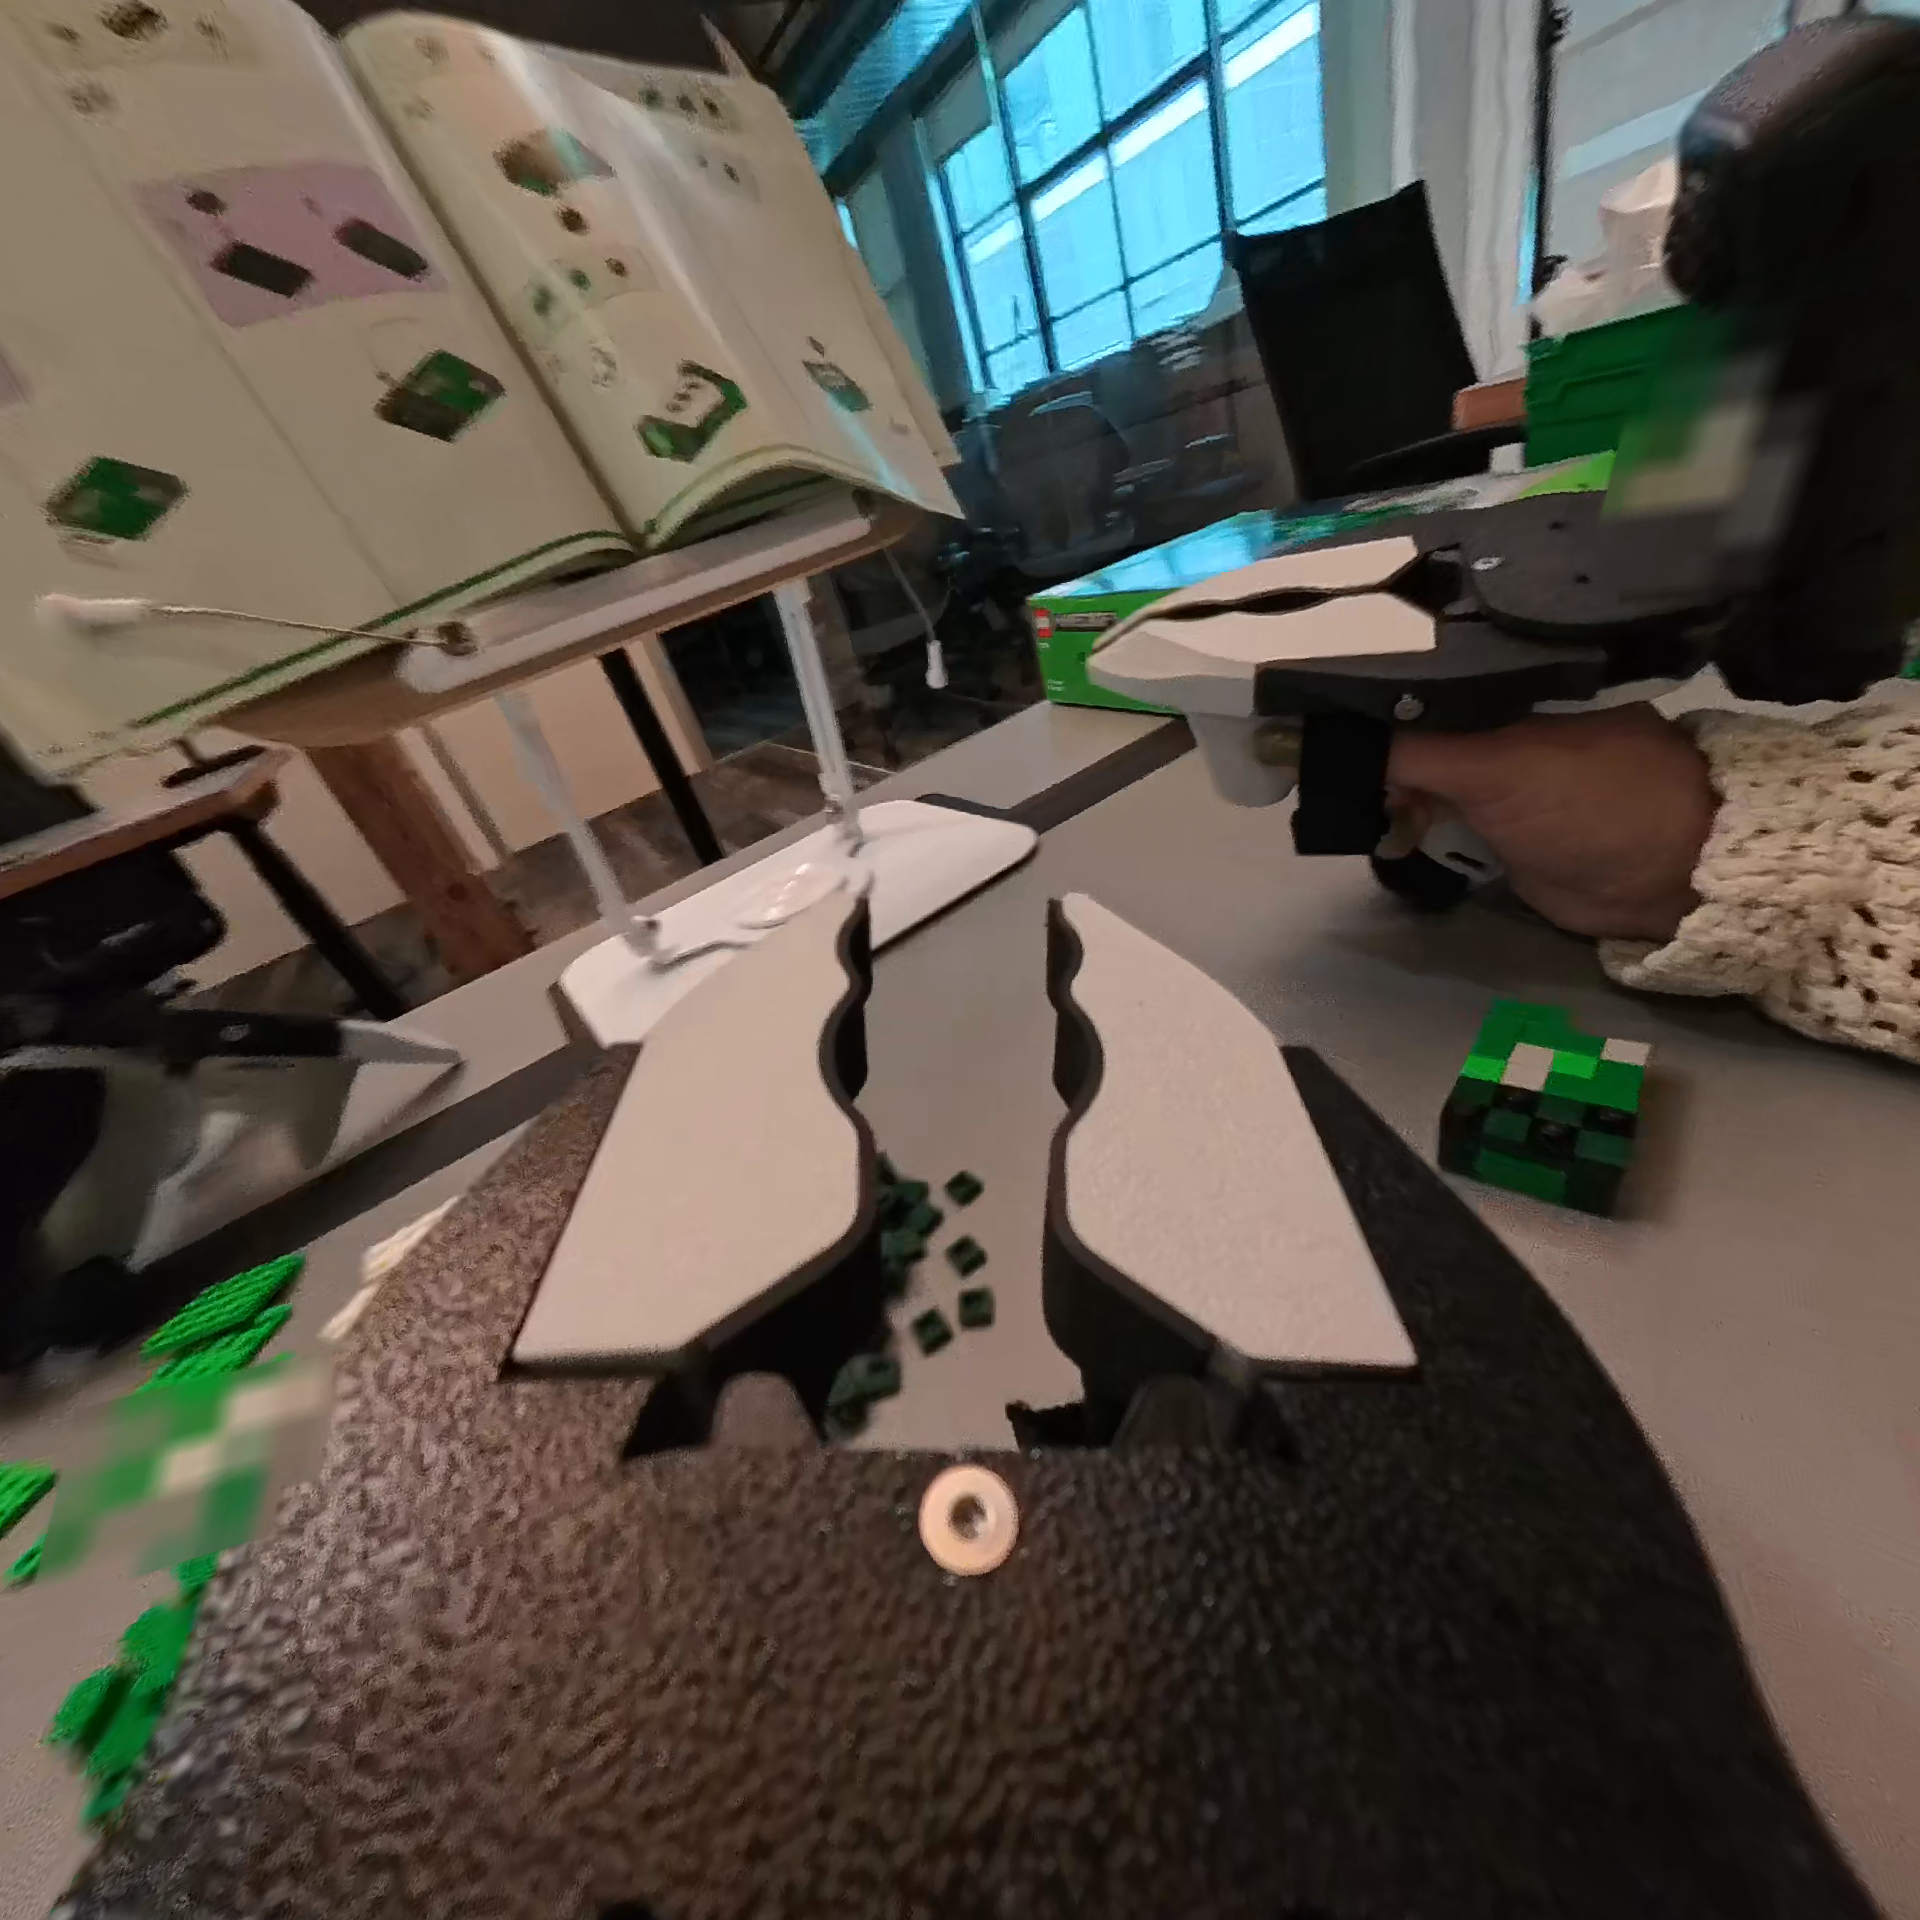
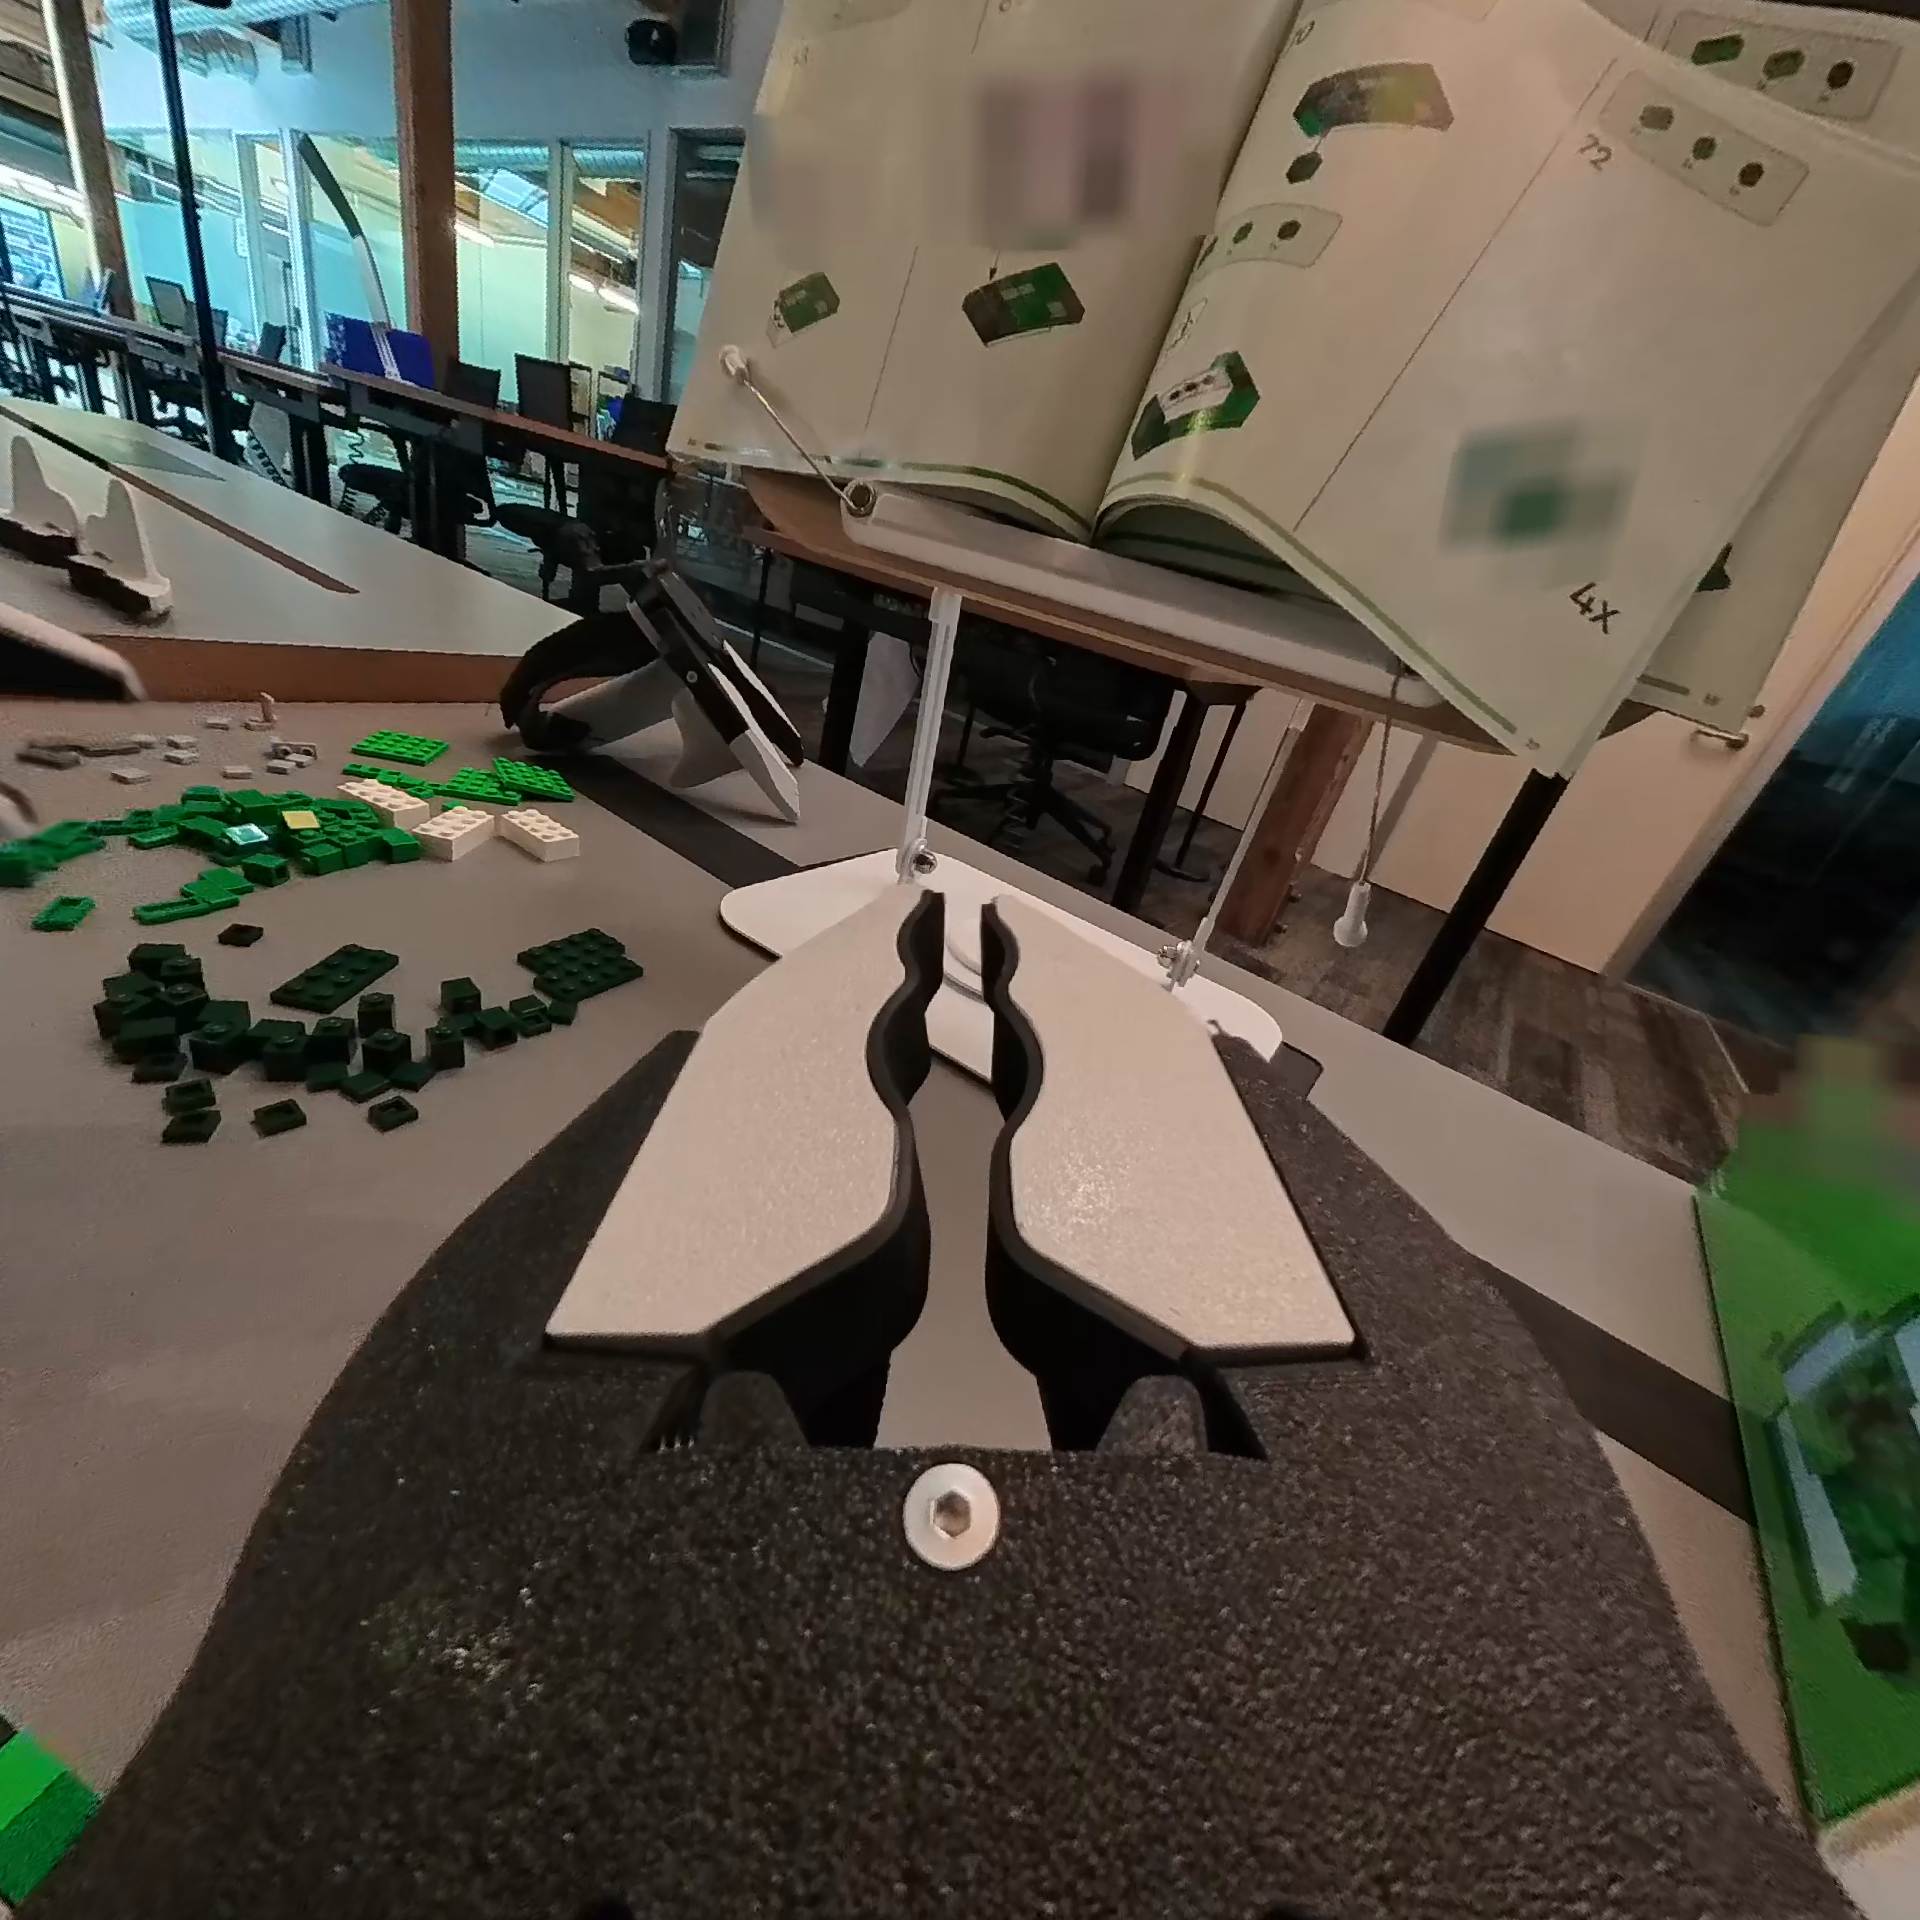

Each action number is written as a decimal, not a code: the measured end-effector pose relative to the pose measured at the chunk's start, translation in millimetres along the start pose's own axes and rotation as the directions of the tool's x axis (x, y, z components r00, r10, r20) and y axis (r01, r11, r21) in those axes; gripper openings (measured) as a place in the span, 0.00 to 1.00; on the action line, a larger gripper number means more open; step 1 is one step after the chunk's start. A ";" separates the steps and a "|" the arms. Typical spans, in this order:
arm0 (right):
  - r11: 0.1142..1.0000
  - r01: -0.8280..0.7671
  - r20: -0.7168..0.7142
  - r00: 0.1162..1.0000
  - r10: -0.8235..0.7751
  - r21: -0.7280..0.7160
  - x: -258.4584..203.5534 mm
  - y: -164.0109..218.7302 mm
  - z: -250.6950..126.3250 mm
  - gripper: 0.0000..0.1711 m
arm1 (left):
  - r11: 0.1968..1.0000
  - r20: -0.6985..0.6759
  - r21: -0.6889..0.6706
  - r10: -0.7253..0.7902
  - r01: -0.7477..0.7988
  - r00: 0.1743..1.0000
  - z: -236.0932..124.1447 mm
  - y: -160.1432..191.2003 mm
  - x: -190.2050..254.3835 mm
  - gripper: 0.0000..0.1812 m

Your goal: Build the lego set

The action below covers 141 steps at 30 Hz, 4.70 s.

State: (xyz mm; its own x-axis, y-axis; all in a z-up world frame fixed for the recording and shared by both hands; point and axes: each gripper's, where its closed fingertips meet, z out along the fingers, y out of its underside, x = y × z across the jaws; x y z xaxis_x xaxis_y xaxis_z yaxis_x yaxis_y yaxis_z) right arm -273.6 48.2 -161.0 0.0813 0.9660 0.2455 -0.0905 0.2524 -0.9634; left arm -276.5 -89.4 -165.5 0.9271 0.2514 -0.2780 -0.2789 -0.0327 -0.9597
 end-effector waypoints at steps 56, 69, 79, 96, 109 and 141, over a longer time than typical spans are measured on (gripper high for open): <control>0.999 0.029 0.026 0.999 -0.028 -0.015 -8.4 1.8 5.3 0.03 | 0.819 -0.441 -0.548 -0.111 -0.170 0.891 -23.3 62.8 80.1 0.04; 0.999 0.031 0.035 0.999 -0.031 -0.019 -9.8 2.4 6.3 0.03 | 0.782 -0.470 -0.614 -0.255 -0.105 0.845 -29.2 75.7 96.4 0.12; 0.999 0.040 0.043 0.998 -0.039 -0.023 -11.5 2.9 6.8 0.03 | 0.819 -0.476 -0.572 -0.288 -0.044 0.831 -37.4 62.3 90.2 0.14; 0.999 0.038 0.044 0.998 -0.037 -0.022 -11.2 3.0 6.6 0.03 | 0.819 -0.213 -0.561 -0.282 0.119 0.935 -60.0 74.1 -3.1 0.16; 0.999 0.039 0.044 0.998 -0.038 -0.022 -11.1 3.0 7.0 0.03 | 0.772 -0.261 -0.630 -0.310 0.082 0.914 -53.5 85.6 20.5 0.17; 0.999 0.042 0.047 0.998 -0.040 -0.026 -11.8 3.5 7.6 0.03 | 0.890 -0.268 -0.456 -0.161 0.023 0.950 -24.2 50.5 19.2 0.05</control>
State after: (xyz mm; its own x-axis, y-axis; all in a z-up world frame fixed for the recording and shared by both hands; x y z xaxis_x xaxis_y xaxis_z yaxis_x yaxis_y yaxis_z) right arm -282.5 38.1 -166.4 0.0378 0.9566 0.2890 -0.0614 0.2909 -0.9548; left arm -266.7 -109.5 -220.2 0.9927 -0.0149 -0.1201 -0.1132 -0.4642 -0.8785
